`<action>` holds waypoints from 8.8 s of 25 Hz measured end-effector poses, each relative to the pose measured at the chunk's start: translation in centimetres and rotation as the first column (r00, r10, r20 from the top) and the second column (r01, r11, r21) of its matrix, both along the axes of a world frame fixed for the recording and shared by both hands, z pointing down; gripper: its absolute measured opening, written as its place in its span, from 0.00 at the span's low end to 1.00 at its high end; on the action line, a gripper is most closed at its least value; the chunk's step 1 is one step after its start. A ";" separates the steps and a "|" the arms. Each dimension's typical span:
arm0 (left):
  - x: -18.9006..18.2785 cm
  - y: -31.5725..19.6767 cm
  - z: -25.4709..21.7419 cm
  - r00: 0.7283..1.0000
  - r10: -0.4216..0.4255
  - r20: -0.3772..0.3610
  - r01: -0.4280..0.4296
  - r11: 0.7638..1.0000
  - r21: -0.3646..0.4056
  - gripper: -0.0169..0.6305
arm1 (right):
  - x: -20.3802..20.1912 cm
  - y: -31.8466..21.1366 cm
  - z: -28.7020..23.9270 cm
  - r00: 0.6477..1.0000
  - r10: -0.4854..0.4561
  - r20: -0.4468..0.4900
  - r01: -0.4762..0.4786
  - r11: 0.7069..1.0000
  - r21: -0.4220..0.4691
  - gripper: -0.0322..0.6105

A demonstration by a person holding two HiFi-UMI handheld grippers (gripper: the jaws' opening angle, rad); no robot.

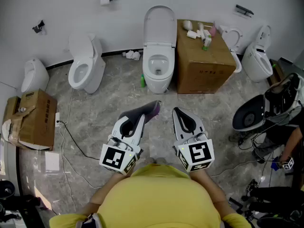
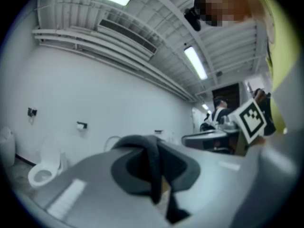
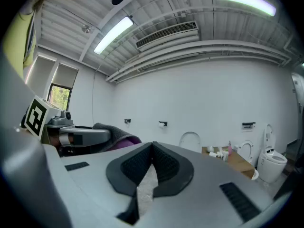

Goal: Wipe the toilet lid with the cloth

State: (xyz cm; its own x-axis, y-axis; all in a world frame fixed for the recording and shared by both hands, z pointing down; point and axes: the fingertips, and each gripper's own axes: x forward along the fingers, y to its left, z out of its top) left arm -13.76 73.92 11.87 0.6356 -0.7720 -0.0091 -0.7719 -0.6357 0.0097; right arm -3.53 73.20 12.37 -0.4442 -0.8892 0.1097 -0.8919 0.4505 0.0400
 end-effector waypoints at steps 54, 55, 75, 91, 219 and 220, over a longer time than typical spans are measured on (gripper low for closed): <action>-2.8 -34.1 0.8 1.000 -0.003 -0.021 0.003 1.000 0.014 0.06 | 3.8 -30.3 1.4 0.990 0.137 -0.030 -0.138 0.990 -0.024 0.08; -2.7 -35.0 0.8 1.000 0.007 -0.020 -0.006 1.000 0.016 0.06 | 3.7 -31.2 1.2 0.989 0.142 -0.030 -0.143 0.990 -0.021 0.07; 0.5 -48.9 4.2 0.999 0.042 -0.027 -0.044 0.998 -0.046 0.06 | 5.3 -45.9 3.5 0.992 0.114 -0.049 -0.116 0.992 -0.048 0.07; 7.3 -67.6 2.6 1.000 -0.018 -0.006 0.018 0.999 -0.034 0.06 | 10.5 -66.5 2.2 0.999 0.009 -0.046 -0.011 0.999 -0.051 0.07; 14.3 -114.7 31.1 0.898 -0.199 0.393 0.135 0.973 0.186 0.06 | 18.1 -98.8 23.6 0.965 0.246 -0.093 -0.259 0.948 -0.184 0.07; 13.1 -114.8 31.8 0.892 -0.233 0.388 0.185 0.970 0.159 0.06 | 17.9 -98.8 23.8 0.966 0.240 -0.092 -0.254 0.949 -0.187 0.07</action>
